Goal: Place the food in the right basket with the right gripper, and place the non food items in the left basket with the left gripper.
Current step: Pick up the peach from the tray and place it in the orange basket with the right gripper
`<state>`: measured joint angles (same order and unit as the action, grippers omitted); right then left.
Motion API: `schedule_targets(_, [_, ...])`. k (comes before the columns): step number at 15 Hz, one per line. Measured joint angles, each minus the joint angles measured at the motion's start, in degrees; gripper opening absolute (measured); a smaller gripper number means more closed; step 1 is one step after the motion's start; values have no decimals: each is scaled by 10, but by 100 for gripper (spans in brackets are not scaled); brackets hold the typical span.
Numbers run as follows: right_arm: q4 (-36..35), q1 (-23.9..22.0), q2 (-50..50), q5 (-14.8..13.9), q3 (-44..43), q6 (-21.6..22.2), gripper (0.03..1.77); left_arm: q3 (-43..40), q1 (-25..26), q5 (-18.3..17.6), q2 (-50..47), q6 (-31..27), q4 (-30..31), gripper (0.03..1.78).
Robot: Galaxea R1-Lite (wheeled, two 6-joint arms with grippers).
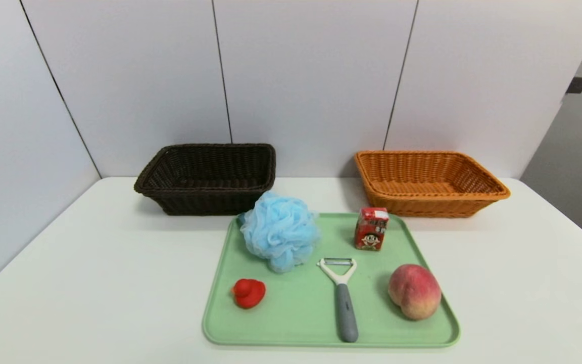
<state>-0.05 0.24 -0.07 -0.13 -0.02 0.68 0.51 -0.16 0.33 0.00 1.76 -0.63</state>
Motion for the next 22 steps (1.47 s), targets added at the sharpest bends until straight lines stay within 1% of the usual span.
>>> schedule_targets(2, [11, 0, 1, 0, -3, -5, 171, 37, 0, 0, 2, -2, -35, 169])
schedule_targets(3, [17, 0, 6, 0, -5, -6, 171, 72, 0, -1, 9, -2, -69, 169])
schedule_targets(5, [31, 0, 21, 5, -24, -11, 171, 164, 0, -2, 55, -1, -140, 169])
schedule_targets(6, [45, 0, 30, 12, -52, -11, 171, 218, 0, -3, 94, 4, -168, 169])
schedule_targets(8, [94, 0, 70, 29, -132, -8, 171, 325, 0, -9, 179, 21, -199, 169])
schedule_targets(9, [123, 1, 105, 39, -185, -5, 171, 380, 0, -17, 223, 31, -215, 169])
schedule_targets(11, [178, 1, 187, 62, -289, 5, 171, 476, 0, -34, 308, 47, -271, 169])
schedule_targets(13, [239, 2, 286, 84, -404, 12, 171, 537, -1, -56, 378, 55, -331, 169])
schedule_targets(15, [303, 3, 392, 97, -502, 28, 171, 561, -2, -67, 431, 57, -358, 169])
schedule_targets(17, [352, 9, 500, 102, -599, 65, 171, 568, -3, -68, 471, 59, -359, 169])
schedule_targets(19, [409, 31, 609, 98, -725, 124, 171, 569, -4, -69, 501, 59, -359, 169])
schedule_targets(20, [445, 54, 658, 89, -785, 163, 171, 569, -6, -69, 513, 59, -359, 169])
schedule_targets(22, [537, 121, 757, 61, -901, 261, 171, 568, -17, -69, 531, 70, -357, 169])
